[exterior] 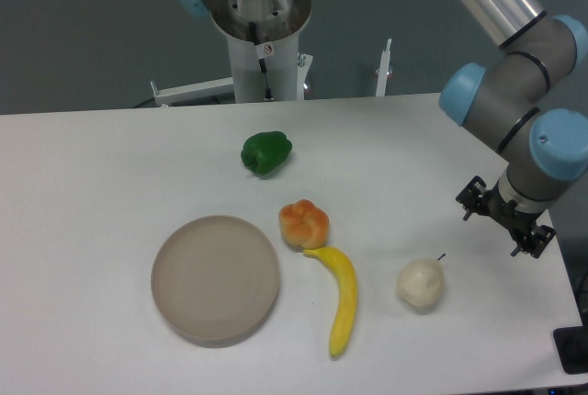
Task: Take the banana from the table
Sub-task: 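Move the open gripper over the table toward the yellow banana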
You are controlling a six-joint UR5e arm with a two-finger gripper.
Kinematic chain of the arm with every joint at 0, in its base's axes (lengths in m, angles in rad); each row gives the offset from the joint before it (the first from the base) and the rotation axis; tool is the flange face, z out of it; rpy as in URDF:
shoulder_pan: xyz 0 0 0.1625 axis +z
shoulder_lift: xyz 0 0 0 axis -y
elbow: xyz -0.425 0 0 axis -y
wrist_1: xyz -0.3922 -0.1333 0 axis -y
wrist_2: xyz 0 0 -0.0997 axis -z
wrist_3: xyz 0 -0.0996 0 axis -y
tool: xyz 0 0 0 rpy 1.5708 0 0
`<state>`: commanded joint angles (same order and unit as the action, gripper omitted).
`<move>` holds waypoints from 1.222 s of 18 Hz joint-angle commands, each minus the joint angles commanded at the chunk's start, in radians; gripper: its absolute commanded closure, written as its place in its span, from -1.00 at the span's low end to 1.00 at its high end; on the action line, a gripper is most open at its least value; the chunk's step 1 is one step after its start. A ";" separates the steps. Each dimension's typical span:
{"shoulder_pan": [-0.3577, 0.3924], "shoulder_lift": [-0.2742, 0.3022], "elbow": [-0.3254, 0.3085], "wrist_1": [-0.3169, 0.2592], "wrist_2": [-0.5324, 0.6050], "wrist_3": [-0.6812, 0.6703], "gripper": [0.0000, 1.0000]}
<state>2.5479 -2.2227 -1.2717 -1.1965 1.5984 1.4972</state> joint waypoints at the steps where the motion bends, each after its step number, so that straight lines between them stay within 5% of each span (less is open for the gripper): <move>1: 0.000 0.000 0.000 0.000 0.000 -0.002 -1.00; 7: -0.018 0.002 -0.003 0.003 -0.005 -0.026 -1.00; 22: -0.209 -0.028 0.029 0.035 -0.061 -0.563 -1.00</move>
<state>2.3394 -2.2503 -1.2425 -1.1612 1.5370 0.9343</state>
